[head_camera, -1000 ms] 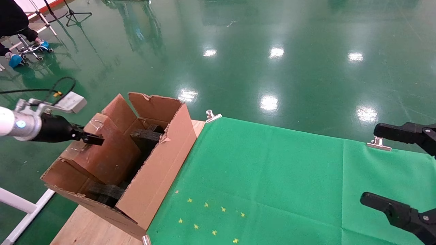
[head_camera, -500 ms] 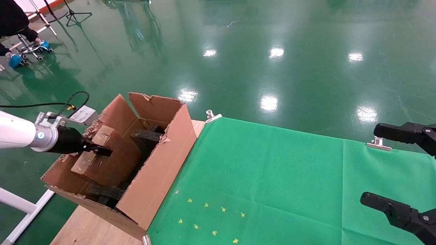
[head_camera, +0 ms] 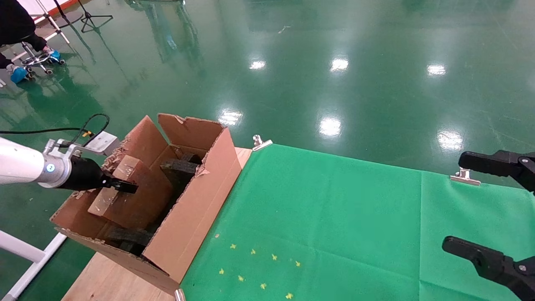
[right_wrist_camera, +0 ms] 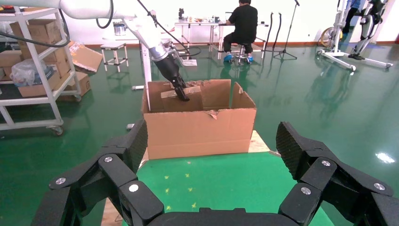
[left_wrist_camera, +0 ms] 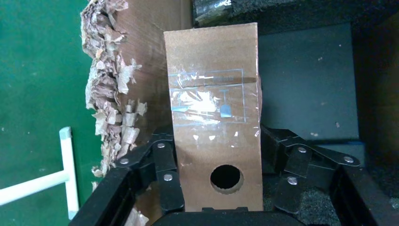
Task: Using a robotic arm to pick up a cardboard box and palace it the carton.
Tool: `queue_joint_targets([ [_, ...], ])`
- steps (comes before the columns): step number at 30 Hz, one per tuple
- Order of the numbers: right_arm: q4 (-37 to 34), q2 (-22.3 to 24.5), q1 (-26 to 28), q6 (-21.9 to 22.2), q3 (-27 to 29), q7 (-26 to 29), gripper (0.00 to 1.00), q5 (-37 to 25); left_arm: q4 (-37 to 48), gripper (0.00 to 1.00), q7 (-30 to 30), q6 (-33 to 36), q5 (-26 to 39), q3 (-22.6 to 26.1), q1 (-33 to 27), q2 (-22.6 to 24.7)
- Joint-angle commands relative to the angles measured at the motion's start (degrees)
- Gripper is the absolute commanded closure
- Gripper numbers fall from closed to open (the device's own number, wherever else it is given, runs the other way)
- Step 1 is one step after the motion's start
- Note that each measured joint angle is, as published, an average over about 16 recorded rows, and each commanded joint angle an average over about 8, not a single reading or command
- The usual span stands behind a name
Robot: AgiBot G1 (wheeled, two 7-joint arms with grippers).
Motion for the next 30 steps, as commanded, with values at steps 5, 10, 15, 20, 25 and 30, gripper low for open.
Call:
queue_joint_targets([
  [5, 0.0, 0.0, 0.0, 0.0, 0.0, 0.0, 0.00, 0.0, -0.1, 0.00, 0.0, 0.3, 0.1, 0.0, 0.0, -0.1],
  [10, 0.0, 0.0, 0.0, 0.0, 0.0, 0.0, 0.00, 0.0, -0.7, 0.00, 0.5, 0.7, 0.1, 0.0, -0.6, -0.2],
  [15, 0.0, 0.0, 0.0, 0.0, 0.0, 0.0, 0.00, 0.0, -3.3, 0.00, 2.4, 2.7, -1.1, -0.9, -2.8, -1.0],
  [20, 0.0, 0.0, 0.0, 0.0, 0.0, 0.0, 0.00, 0.0, -8.3, 0.00, 5.2, 5.7, -3.2, -2.3, -5.3, -2.9],
  [25, 0.0, 0.0, 0.0, 0.0, 0.0, 0.0, 0.00, 0.0, -13.9, 0.00, 6.3, 8.0, -4.3, -3.0, -6.4, -4.7],
  [30, 0.0, 0.0, 0.0, 0.0, 0.0, 0.0, 0.00, 0.0, -17.3, 0.00, 6.6, 9.3, -4.7, -3.1, -6.5, -5.5],
])
